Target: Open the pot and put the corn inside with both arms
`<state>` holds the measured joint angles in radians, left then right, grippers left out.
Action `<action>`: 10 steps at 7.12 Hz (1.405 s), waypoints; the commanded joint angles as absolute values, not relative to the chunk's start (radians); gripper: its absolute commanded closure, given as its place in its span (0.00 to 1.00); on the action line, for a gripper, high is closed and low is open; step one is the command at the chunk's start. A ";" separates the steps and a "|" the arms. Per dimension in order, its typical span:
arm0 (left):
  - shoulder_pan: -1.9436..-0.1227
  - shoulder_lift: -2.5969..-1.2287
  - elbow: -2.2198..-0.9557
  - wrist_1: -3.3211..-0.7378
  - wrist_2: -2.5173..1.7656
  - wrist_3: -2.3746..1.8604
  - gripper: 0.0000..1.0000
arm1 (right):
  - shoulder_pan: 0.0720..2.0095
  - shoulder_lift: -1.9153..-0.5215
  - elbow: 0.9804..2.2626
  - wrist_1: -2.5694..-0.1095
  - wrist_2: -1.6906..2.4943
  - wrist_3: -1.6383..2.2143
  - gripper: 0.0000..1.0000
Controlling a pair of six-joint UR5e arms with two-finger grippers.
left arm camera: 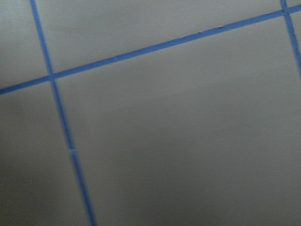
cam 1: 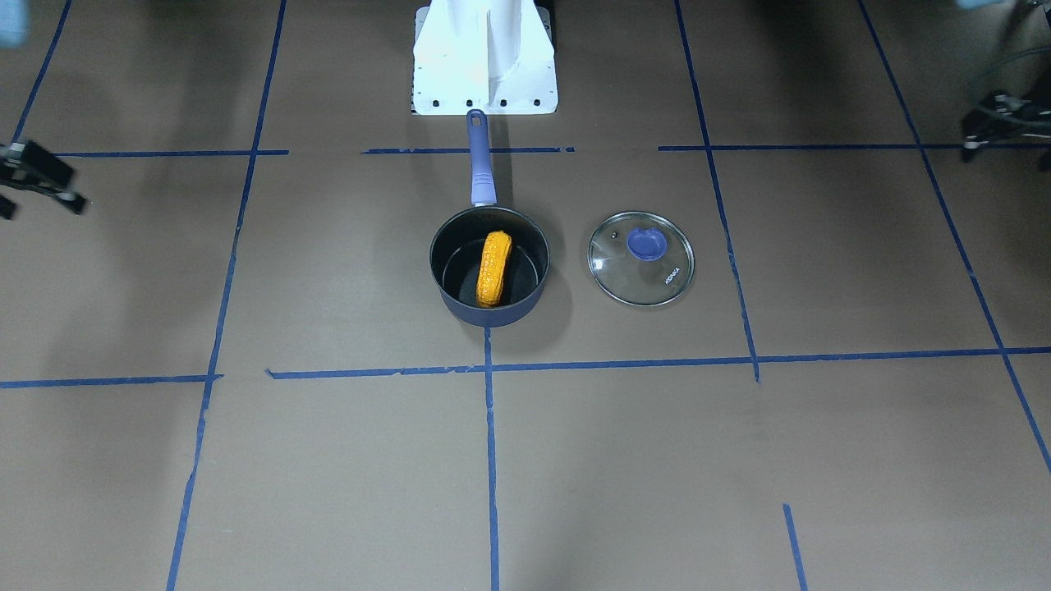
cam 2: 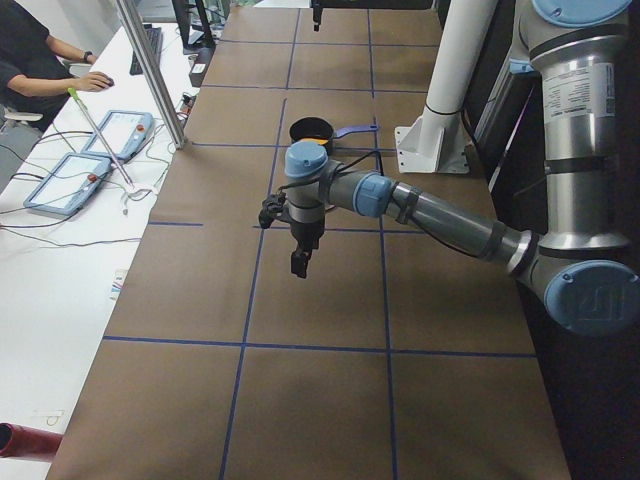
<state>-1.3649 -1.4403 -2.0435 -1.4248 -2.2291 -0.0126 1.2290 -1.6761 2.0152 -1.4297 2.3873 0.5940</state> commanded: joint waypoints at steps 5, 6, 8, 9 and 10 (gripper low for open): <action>-1.557 -1.433 -1.921 -1.301 -2.381 0.161 0.00 | 1.491 -1.852 1.960 -1.542 2.398 0.048 0.00; -1.555 -1.434 -1.918 -1.299 -2.378 0.157 0.00 | 1.482 -1.830 1.979 -1.616 2.389 0.043 0.00; -1.555 -1.428 -1.914 -1.298 -2.367 0.155 0.00 | 1.483 -1.829 1.985 -1.618 2.387 0.041 0.00; -1.555 -1.431 -1.914 -1.302 -2.367 0.158 0.00 | 1.485 -1.832 1.986 -1.618 2.387 0.035 0.00; -1.555 -1.433 -1.919 -1.307 -2.362 0.163 0.00 | 1.485 -1.825 1.987 -1.618 2.387 0.034 0.00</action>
<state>-1.5556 -1.4314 -1.9163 -1.3022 -2.3668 0.1584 1.4845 -1.8294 1.9857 -1.6172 2.3872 0.0369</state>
